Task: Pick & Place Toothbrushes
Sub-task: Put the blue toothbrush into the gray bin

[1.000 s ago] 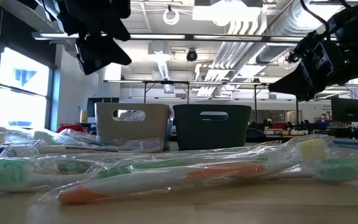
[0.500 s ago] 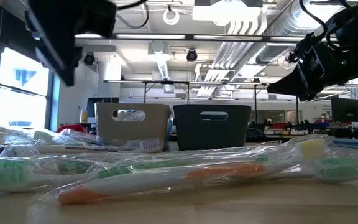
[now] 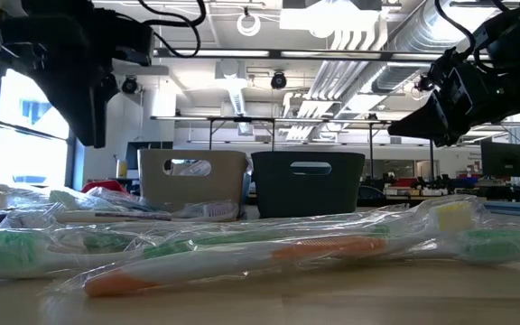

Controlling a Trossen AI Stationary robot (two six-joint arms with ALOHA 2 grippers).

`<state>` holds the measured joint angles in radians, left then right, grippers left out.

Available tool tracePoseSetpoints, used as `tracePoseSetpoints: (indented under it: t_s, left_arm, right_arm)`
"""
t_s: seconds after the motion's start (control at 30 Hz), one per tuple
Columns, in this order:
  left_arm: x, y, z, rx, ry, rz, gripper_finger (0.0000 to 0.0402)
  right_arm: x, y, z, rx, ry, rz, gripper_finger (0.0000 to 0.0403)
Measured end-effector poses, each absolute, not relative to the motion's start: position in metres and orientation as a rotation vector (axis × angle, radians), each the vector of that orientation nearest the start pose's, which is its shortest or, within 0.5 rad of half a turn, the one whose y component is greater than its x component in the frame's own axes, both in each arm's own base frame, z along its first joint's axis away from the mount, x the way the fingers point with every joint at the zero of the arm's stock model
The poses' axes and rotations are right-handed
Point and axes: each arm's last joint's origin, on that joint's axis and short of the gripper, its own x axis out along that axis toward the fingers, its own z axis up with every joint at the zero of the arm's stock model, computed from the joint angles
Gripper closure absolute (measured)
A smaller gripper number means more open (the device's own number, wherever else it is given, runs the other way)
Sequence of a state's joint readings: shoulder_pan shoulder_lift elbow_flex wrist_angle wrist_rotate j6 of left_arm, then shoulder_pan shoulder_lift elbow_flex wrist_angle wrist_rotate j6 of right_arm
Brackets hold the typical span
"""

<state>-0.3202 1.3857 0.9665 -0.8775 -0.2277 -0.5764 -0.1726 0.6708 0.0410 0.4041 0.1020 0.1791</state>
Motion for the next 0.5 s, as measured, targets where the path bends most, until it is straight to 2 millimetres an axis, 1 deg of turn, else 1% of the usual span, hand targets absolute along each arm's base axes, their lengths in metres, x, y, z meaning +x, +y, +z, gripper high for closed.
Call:
tracePoseSetpoints:
  t_s: [0.1,0.23,0.37,0.5]
  left_arm:
    - [0.2349,-0.0703,0.2257,-0.088,1.214,0.266,0.0226]
    - [0.2338,-0.0699,0.2253,-0.078,1.224,0.269,0.0226]
    - [0.2340,-0.0699,0.2253,-0.093,1.220,0.279,0.0226]
    - [0.2352,-0.0705,0.2256,-0.150,1.199,0.311,0.0226]
  right_arm:
    - [0.1379,-0.0270,0.1496,0.178,0.209,-0.293,0.0399]
    - [0.1379,-0.0270,0.1495,0.161,0.212,-0.291,0.0399]
    - [0.1379,-0.0270,0.1494,0.160,0.214,-0.291,0.0399]
    - [0.1377,-0.0270,0.1487,0.160,0.221,-0.291,0.0399]
